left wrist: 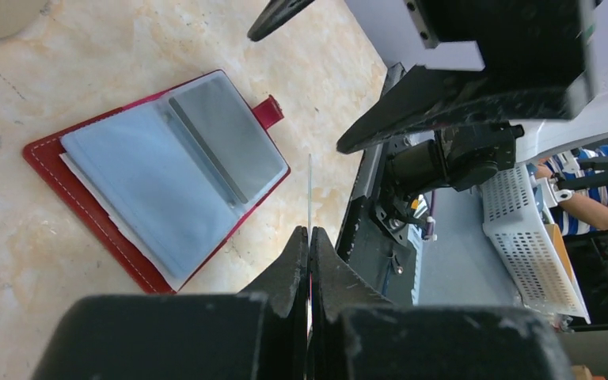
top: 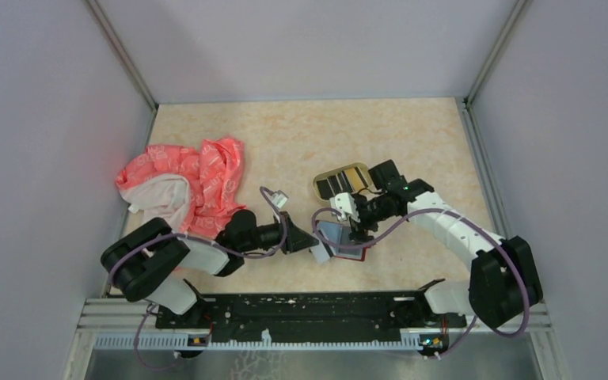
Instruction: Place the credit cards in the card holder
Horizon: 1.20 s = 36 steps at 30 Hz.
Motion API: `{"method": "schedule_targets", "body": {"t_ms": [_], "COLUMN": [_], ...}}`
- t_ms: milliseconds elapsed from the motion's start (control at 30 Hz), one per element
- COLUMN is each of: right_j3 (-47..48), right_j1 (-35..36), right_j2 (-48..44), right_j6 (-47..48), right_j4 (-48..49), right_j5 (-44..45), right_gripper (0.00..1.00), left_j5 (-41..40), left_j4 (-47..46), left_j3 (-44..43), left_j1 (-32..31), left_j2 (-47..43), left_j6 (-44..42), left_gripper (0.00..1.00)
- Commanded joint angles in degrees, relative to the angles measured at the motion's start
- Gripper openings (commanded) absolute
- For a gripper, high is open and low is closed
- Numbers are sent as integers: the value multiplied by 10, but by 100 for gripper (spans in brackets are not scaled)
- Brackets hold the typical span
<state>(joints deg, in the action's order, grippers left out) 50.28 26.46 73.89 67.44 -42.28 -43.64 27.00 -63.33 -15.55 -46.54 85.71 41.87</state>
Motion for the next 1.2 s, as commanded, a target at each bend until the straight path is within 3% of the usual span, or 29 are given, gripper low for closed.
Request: {"method": "schedule_targets", "body": {"t_ms": [0,100,533,800,933,1067,1167], "right_j3": [-71,-101,-45,-3,5,10,5], "right_j1": [-1,7,14,16,16,17,32], "right_j2": [-13,-10,93,132,138,151,157], "right_j6": [5,-9,-126,-215,-251,-287,-315], "right_j4": [89,134,191,206,229,253,282], "right_j5": [37,59,68,54,80,133,181], "right_gripper": [90,98,98,96,73,32,13], "left_j5": [41,57,125,130,119,115,118], "left_j4": [-54,-58,-113,-153,-142,-148,-165], "left_j3": [-19,-19,-24,5,19,26,26], "left_j1": [17,32,57,68,68,68,68], "left_j2": [40,58,125,120,105,106,118], "left_j6": [0,2,13,32,30,29,34], "left_gripper": [0,0,0,0,0,0,0]}}
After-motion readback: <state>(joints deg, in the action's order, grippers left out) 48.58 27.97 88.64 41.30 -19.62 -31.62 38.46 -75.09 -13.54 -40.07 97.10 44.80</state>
